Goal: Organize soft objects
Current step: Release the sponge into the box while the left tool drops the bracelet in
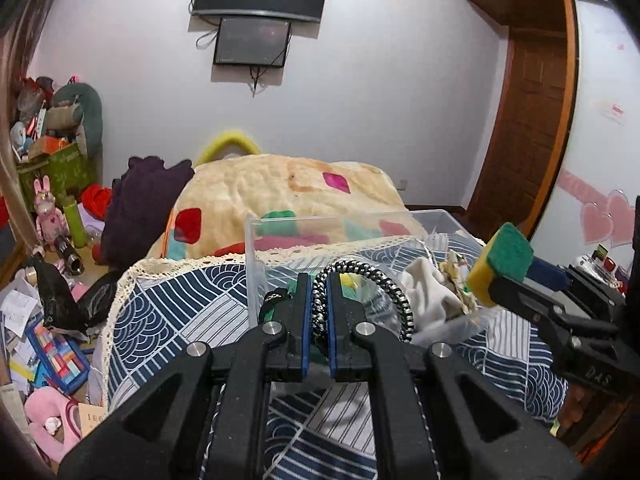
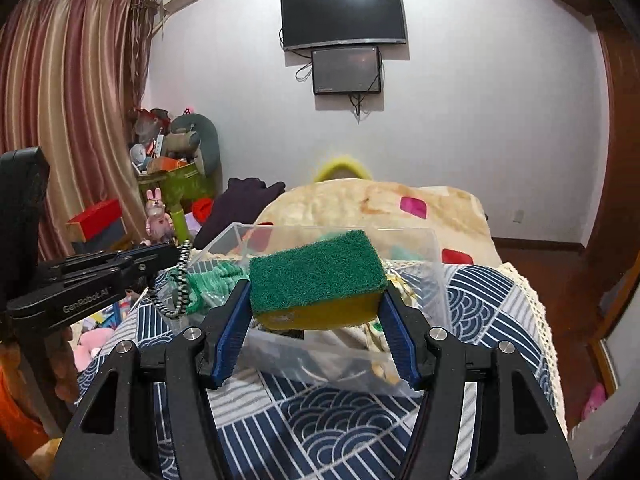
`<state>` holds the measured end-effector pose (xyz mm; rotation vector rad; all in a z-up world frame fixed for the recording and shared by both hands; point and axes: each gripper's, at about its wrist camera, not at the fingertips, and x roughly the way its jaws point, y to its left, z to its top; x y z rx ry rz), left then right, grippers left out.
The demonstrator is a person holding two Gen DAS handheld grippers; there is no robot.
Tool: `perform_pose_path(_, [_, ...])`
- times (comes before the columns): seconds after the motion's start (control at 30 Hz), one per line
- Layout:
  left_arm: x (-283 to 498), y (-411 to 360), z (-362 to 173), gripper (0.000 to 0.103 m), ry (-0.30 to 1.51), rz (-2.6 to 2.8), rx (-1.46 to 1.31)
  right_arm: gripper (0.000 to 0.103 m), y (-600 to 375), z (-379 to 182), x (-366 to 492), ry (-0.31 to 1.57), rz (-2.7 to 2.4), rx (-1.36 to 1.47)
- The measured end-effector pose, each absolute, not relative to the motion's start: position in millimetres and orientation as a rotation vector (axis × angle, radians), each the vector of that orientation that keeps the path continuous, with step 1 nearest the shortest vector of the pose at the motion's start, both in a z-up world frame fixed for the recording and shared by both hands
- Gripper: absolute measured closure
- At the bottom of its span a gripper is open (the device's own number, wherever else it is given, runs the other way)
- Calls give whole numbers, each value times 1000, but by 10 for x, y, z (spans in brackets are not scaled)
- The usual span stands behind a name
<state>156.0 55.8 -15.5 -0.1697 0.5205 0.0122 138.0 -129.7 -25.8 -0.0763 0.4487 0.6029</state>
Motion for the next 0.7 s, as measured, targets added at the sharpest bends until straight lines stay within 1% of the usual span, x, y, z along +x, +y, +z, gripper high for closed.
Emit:
perform_pose_path(0.2, [1846,597,-290,97,578,42,-171,44,-1166,-370,1534,498,612,-90])
perform_pose_path(0.4, [1934,569,-451,97,615,40,-176,44,-1120,-500,1668,550,599,-79])
perform_pose_path(0.5, [1933,518,-486,92,621,43,-145,43,-1093,-561,1715,580,603,-81])
perform_pose_path(0.53, [1926,510,-488,89,620,47,-138,41,-1085,-573,1708,579,599,-91])
perform_pose_path(0.6, [1908,501,-477,83,617,47,-137,41,-1066,-570,1677,574,592,-112])
perform_pose_path(0.67, [1881,508,-465,71,618,36,-147,40,-1062,-553,1640,570,595,-126])
perform_pose_path(0.7, [1863,503,-458,69,615,30,-147,39,-1064,-546,1623,570,596,-132])
